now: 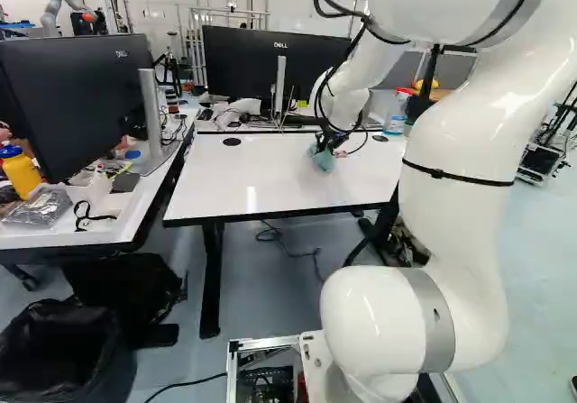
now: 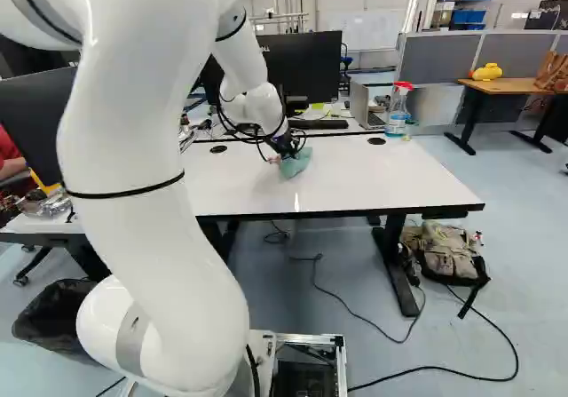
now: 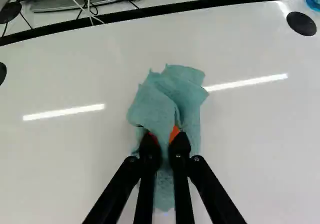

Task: Clean the table with the green towel

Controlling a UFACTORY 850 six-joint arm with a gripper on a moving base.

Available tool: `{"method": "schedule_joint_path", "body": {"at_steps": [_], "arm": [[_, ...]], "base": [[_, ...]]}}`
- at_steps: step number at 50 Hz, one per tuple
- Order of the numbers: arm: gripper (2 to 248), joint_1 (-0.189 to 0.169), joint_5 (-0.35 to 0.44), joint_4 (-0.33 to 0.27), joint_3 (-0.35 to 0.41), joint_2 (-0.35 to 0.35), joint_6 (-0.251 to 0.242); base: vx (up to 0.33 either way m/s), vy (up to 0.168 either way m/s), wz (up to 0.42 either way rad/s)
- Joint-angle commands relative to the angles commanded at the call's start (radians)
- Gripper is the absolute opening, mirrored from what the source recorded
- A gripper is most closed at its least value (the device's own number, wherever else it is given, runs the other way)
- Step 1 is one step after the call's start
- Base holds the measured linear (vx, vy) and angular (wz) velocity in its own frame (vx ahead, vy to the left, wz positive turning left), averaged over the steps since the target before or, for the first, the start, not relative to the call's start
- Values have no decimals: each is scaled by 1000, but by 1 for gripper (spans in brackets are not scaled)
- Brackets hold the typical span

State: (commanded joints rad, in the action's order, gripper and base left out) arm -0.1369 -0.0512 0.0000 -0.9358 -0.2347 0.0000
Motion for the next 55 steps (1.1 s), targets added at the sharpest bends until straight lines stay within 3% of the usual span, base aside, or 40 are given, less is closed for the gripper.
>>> {"method": "schedule_joint_path", "body": {"at_steps": [36, 55], "arm": [[39, -66, 0, 0, 165, 154, 0], [39, -67, 0, 0, 167, 156, 0]], "base": [[0, 0, 0], [0, 0, 0]]}}
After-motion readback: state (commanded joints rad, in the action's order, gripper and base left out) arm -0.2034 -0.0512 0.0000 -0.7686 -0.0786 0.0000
